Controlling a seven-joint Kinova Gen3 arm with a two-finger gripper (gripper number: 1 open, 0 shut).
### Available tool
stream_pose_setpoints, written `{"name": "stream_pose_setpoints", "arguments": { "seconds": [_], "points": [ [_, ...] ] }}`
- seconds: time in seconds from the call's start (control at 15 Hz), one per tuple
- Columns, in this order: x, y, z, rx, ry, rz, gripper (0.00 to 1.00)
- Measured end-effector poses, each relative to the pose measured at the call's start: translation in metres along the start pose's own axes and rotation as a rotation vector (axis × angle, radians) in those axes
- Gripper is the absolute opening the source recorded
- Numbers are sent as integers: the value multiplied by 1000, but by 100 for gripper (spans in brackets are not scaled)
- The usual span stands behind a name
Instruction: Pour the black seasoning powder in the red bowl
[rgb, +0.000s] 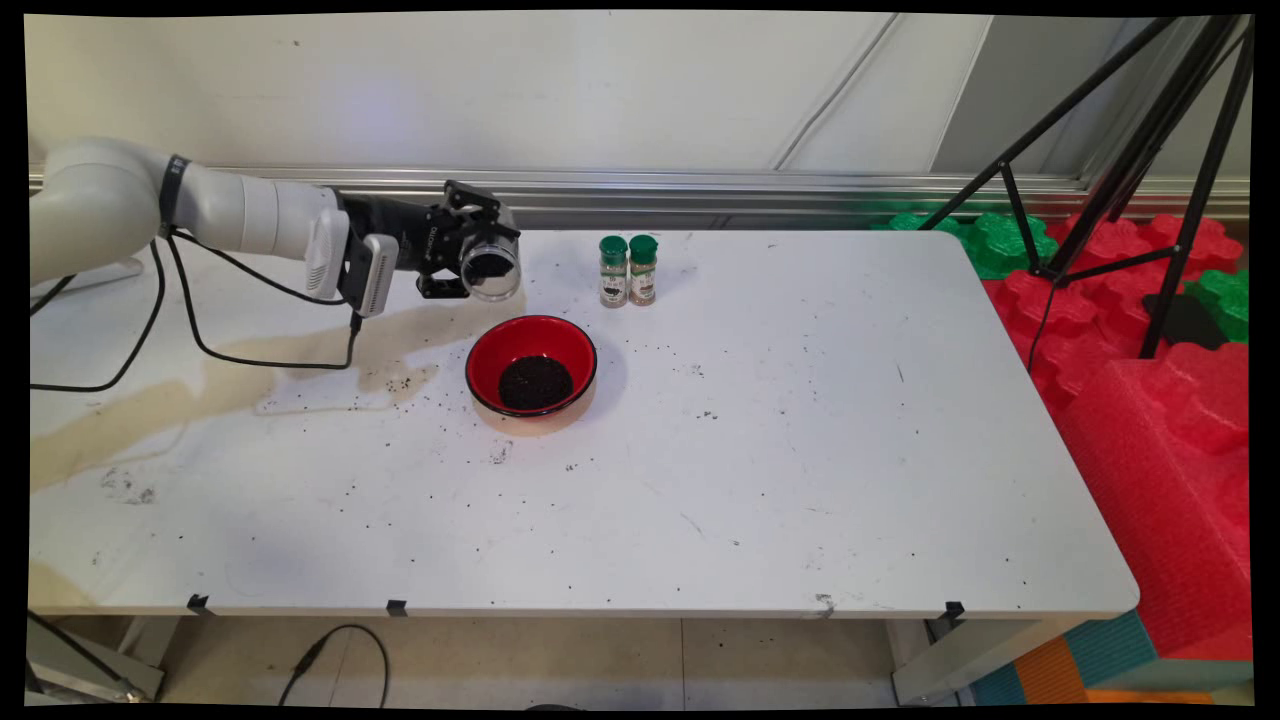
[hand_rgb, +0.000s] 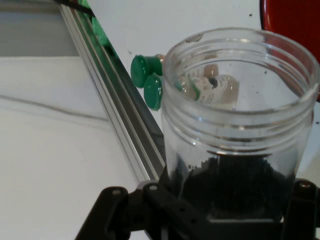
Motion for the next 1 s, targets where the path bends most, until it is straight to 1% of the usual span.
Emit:
{"name": "stream_pose_setpoints", "arguments": {
  "seconds": [1.0],
  "points": [
    [10,-2,10,11,-12,244,0]
  ]
}}
